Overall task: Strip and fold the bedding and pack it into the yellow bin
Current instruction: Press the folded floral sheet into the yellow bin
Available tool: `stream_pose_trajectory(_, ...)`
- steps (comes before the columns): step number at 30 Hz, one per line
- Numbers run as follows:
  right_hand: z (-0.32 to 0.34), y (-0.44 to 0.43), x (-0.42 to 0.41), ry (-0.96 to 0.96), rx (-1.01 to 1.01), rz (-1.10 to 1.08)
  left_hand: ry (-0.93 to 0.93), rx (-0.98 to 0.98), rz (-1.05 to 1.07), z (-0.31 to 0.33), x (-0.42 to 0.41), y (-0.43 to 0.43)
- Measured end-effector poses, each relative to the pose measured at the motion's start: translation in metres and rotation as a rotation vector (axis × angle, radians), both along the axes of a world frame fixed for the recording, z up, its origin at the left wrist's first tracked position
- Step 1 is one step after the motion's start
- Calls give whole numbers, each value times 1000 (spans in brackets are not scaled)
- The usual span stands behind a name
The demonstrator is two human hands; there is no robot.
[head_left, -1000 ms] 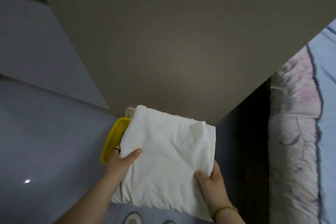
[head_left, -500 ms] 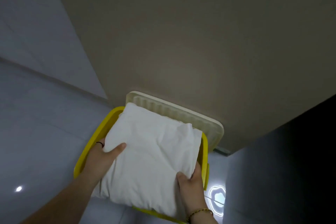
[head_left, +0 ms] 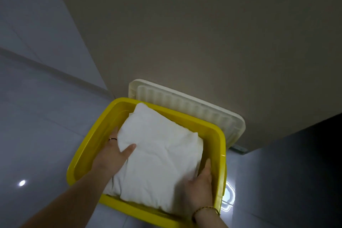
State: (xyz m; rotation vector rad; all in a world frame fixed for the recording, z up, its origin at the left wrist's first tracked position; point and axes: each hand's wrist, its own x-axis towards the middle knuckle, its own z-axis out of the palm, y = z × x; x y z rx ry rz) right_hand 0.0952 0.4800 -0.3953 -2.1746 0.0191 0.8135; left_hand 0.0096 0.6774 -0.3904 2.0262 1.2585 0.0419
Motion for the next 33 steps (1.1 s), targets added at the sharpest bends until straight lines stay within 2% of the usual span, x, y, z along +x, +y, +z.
stream_pose_trajectory(2,4,4,-4,-232,-216,227,80,316,-206,1,2,-2)
stream_pose_trajectory(4,-1,11,-10,-504,-348,474,63,595,-522,-8,2,4)
stream_pose_trajectory(6,-4,20,-13,-519,-426,664,153,634,-852,-10,1,9)
stream_pose_trajectory(8,-4,25,-7,-466,-469,843,348,558,-1007,-16,-2,17)
stream_pose_trajectory(9,-10,26,-2,-495,-432,905,433,526,-1025,-15,-2,17)
stream_pose_trajectory(11,-17,24,7,-329,-439,999,541,467,-1030,-19,3,21)
stream_pose_trajectory(12,-21,25,10,-305,-471,1031,510,427,-981,-27,4,22)
stream_pose_trajectory(15,-35,30,15,-278,-487,1053,631,316,-959,-42,10,21)
stream_pose_trajectory(17,-45,34,17,-243,-514,1071,606,314,-923,-54,8,23)
stream_pose_trajectory(19,-55,40,20,-218,-535,1081,525,404,-923,-64,8,29)
stream_pose_trajectory(20,-59,42,21,-213,-531,1083,553,356,-920,-70,8,31)
stream_pose_trajectory(24,-72,45,22,-204,-515,1089,530,366,-903,-102,6,40)
stream_pose_trajectory(28,-78,44,22,-190,-522,1088,534,389,-945,-109,2,39)
stream_pose_trajectory(33,-71,49,26,-151,-539,1091,599,434,-870,-88,11,25)
